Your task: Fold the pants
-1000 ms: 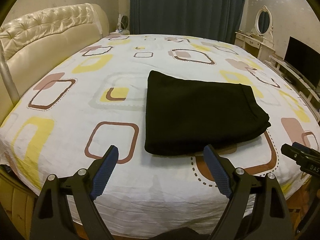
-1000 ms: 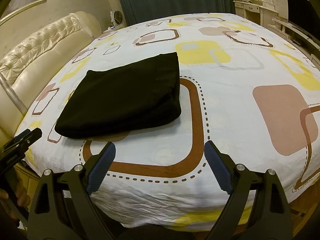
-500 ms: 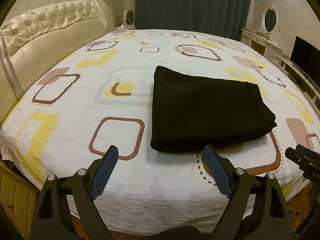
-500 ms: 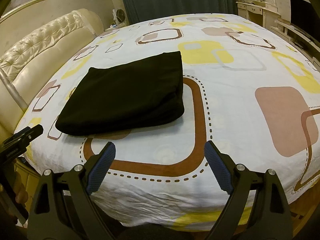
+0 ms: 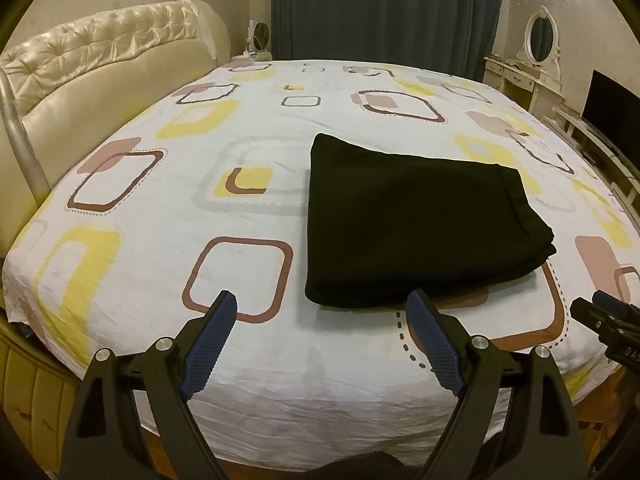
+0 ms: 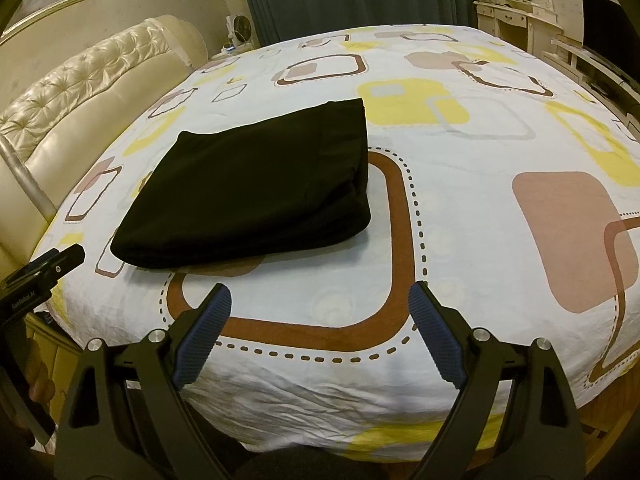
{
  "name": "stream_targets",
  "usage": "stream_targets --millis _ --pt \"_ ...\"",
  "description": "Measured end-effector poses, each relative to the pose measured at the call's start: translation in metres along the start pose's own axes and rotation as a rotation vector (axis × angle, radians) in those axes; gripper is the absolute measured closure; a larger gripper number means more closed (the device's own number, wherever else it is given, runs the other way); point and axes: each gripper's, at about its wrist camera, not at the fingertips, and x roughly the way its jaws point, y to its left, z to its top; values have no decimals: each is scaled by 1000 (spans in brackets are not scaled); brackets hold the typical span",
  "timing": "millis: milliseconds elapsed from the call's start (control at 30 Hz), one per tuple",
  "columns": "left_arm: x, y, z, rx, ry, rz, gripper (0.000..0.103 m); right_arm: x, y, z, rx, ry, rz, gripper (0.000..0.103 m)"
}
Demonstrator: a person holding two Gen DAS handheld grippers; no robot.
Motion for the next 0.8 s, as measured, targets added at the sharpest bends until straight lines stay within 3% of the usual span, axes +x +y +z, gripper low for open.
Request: stream_targets --millis 800 --pt "-4 -8 1 41 0 -52 17 5 4 -5 -12 18 7 13"
